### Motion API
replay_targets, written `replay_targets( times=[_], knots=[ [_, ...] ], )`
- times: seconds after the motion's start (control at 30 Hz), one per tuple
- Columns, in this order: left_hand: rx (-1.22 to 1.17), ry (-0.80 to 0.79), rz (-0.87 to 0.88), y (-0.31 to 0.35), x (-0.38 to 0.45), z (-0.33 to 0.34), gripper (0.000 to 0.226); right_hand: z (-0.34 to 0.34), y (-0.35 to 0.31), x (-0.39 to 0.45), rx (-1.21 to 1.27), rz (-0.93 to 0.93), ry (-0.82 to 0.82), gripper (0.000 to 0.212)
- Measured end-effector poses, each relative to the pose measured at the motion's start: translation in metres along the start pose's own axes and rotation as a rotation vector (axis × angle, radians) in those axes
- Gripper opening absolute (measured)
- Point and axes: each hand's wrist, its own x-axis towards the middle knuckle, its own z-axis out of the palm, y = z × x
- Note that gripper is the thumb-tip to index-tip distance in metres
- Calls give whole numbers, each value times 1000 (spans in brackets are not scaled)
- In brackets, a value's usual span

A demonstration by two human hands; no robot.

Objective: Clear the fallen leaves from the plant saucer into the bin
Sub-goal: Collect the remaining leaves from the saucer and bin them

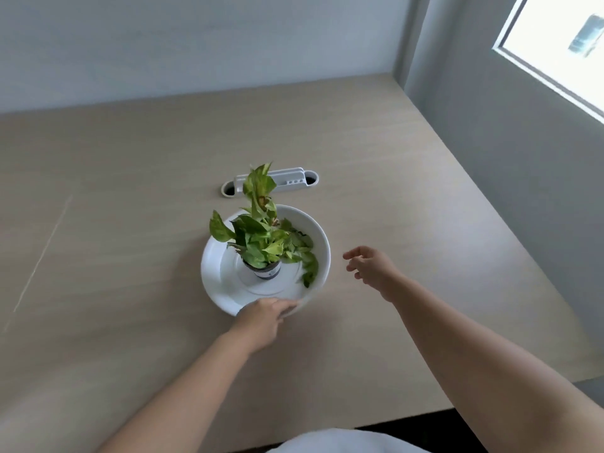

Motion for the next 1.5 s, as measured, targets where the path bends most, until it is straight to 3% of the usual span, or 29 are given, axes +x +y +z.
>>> replay_targets(
  times=[0.07, 0.2, 0.4, 0.63, 0.8, 0.9, 1.2, 1.43, 1.5],
  knots=[
    [24, 5, 31, -24, -11, -6, 54, 10, -3, 9, -202, -75, -13, 29],
    [65, 115, -48, -69, -28, -21, 54, 33, -5, 16, -864, -284, -67, 48],
    [16, 271, -275, -125, -29, -47, 47, 68, -12, 8, -1196, -543, -147, 38],
    [-71, 389, -291, -131, -10, -58, 45, 113, -22, -1, -1142, -605, -182, 34],
    [-90, 188, -223, -101, -4, -47, 29, 143, -13, -18, -1080, -611, -126, 35],
    [-6, 87, -274, -86, 2, -41, 39, 156, -6, -27, -1053, -599, -130, 36],
    [-41, 51, -229, -74, 19, -27, 51, 145, 12, -31, -799, -606, -218, 21],
    [-155, -49, -144, -76, 17, -31, 15, 127, 0, -20, -706, -487, -60, 19],
    [-152, -70, -134, -79, 16, -33, 19, 126, -6, -11, -745, -445, -55, 25]
  ],
)
